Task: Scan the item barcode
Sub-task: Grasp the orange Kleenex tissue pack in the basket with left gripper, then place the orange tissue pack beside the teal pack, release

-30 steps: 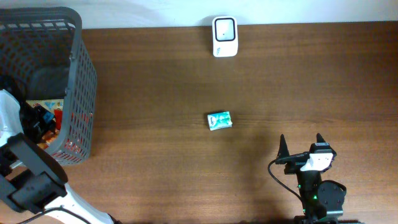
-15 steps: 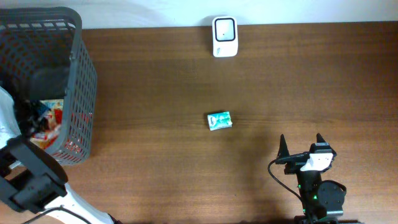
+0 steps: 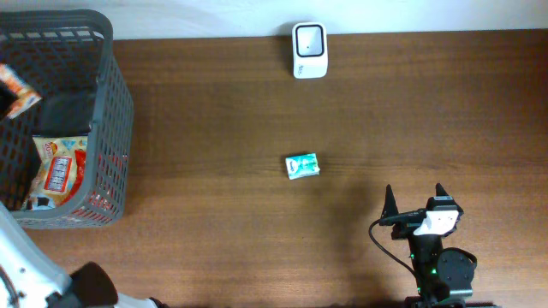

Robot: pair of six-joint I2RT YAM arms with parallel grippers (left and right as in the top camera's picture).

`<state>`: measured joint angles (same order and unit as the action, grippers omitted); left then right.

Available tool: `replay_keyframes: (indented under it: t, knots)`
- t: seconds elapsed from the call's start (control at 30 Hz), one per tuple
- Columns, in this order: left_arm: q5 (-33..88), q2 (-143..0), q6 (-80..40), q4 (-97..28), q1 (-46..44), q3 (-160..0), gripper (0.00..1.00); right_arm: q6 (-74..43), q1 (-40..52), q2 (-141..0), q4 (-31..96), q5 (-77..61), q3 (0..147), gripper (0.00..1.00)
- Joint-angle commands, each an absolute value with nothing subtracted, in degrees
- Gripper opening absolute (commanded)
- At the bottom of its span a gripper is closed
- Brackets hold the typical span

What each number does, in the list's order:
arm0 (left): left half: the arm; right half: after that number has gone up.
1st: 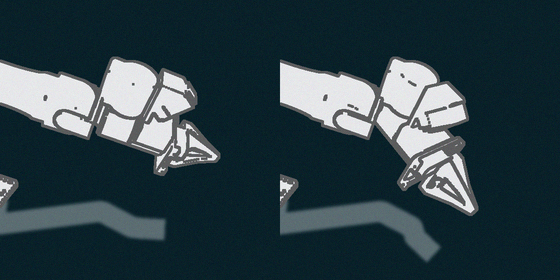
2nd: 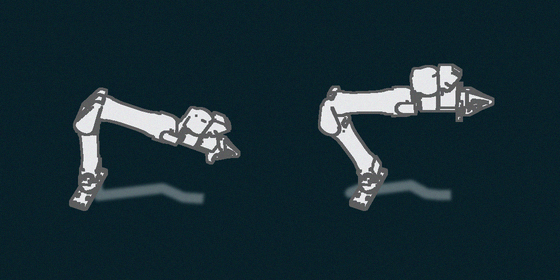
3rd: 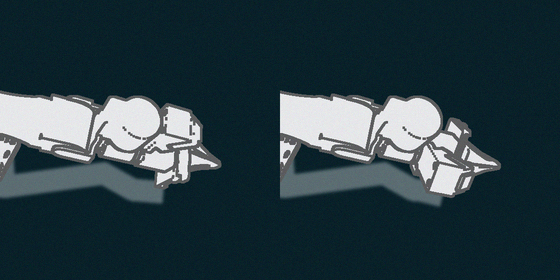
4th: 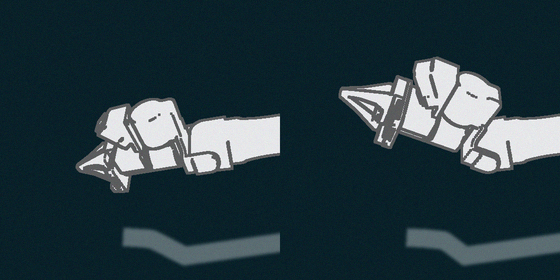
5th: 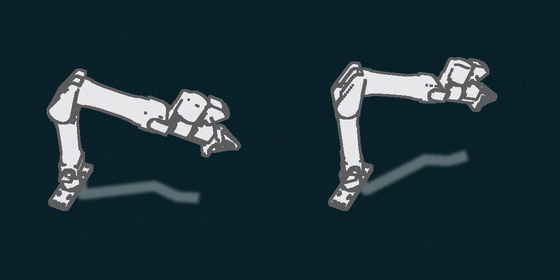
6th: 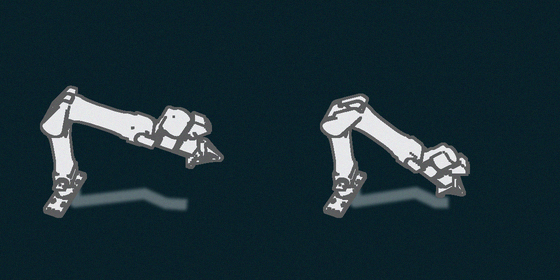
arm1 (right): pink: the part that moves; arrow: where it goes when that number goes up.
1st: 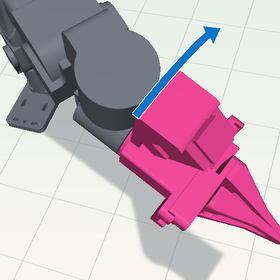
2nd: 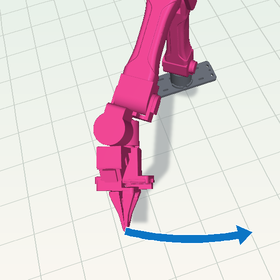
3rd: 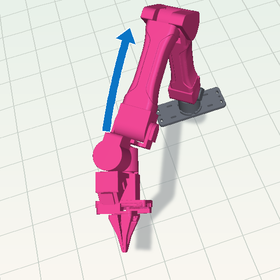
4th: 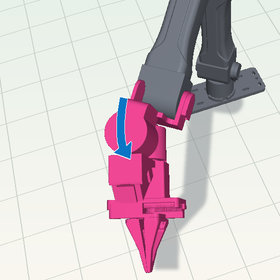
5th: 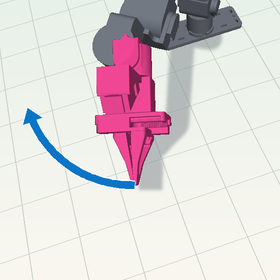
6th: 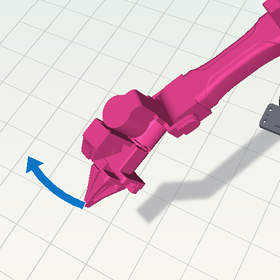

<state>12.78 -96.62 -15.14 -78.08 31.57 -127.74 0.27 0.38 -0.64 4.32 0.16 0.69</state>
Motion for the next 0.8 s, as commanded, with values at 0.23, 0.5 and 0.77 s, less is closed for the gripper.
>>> replay_keyframes:
  t: [0.23,0.5,0.77]
  knots:
    - [19.0,-97.1,-13.1,-75.9,5.4,-121.3,0.0,0.6,0.8,-0.3,4.7,0.5,0.3,0.98]
    - [16.4,-104.2,-13.1,-65.5,-12.6,-109.0,0.0,0.6,0.8,-0.3,4.7,0.5,0.3,0.98]
    - [10.8,-116.6,-13.2,-60.3,-20.5,-106.9,0.0,0.6,0.8,-0.3,4.7,0.5,0.3,0.98]
